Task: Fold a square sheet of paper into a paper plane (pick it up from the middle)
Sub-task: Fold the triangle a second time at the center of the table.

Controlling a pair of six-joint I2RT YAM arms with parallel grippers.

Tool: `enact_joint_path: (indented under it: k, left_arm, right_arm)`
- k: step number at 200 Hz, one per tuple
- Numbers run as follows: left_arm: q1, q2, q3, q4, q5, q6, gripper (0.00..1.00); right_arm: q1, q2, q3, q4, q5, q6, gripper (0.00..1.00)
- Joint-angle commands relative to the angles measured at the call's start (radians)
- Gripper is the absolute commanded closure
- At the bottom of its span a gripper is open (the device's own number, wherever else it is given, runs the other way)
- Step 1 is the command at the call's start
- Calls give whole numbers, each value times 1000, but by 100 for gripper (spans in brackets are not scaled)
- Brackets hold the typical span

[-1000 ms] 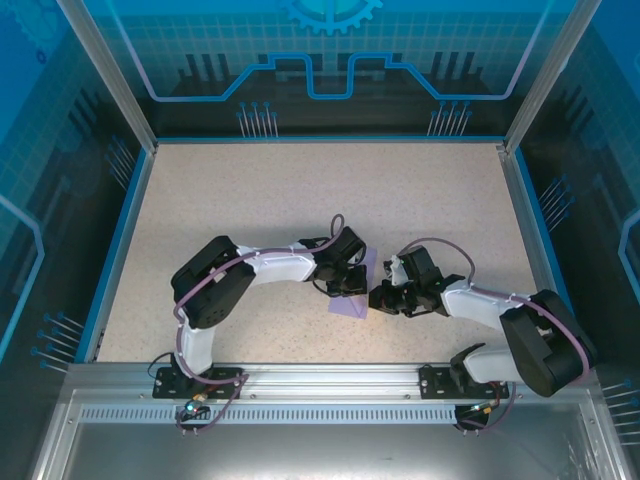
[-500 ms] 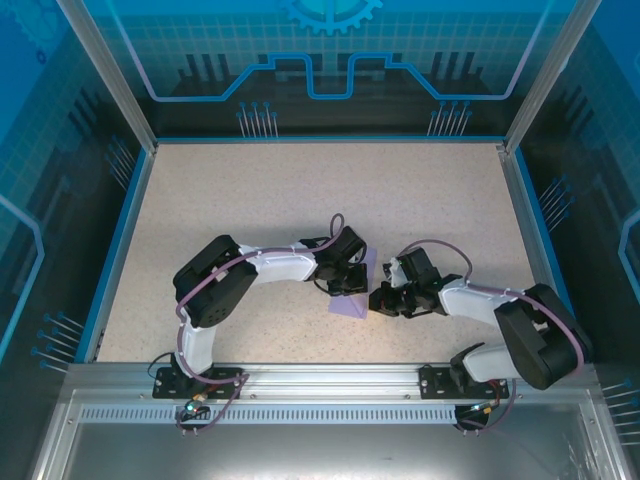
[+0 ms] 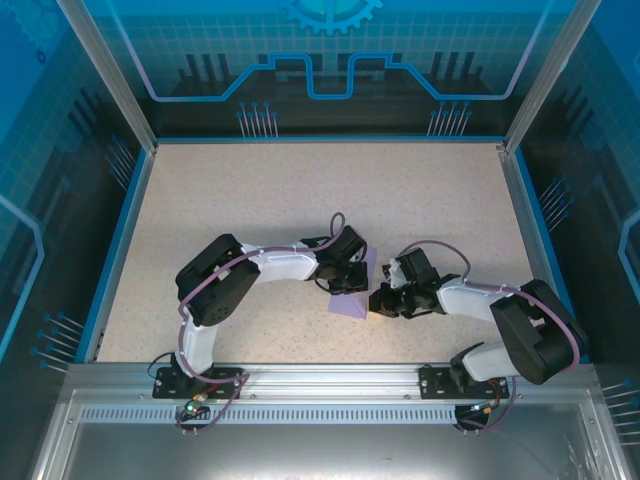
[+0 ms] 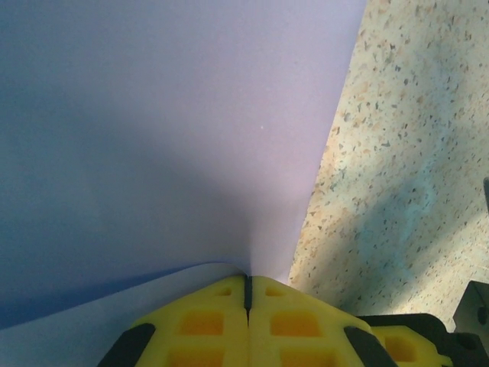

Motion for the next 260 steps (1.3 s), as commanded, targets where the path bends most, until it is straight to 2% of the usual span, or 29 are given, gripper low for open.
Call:
enact_joint_path:
  k: [1, 80, 154, 188, 260]
  left_arm:
    - [9, 19, 28, 3, -44, -24, 95]
    - [7, 29, 9, 32, -41, -41, 95]
    - [8, 46, 0, 23, -26, -22, 95]
    - [8, 49, -2, 24, -31, -21, 95]
    - [8, 48, -6, 25, -34, -20, 95]
  right_arm:
    - [14, 20, -5, -22, 1, -23, 93]
    - [15, 12, 1, -46, 8, -35, 94]
    - [8, -109, 63, -173, 37, -60, 92]
    - [15, -108, 54, -106, -5, -20, 92]
    - [48, -25, 58, -34, 7, -12, 93]
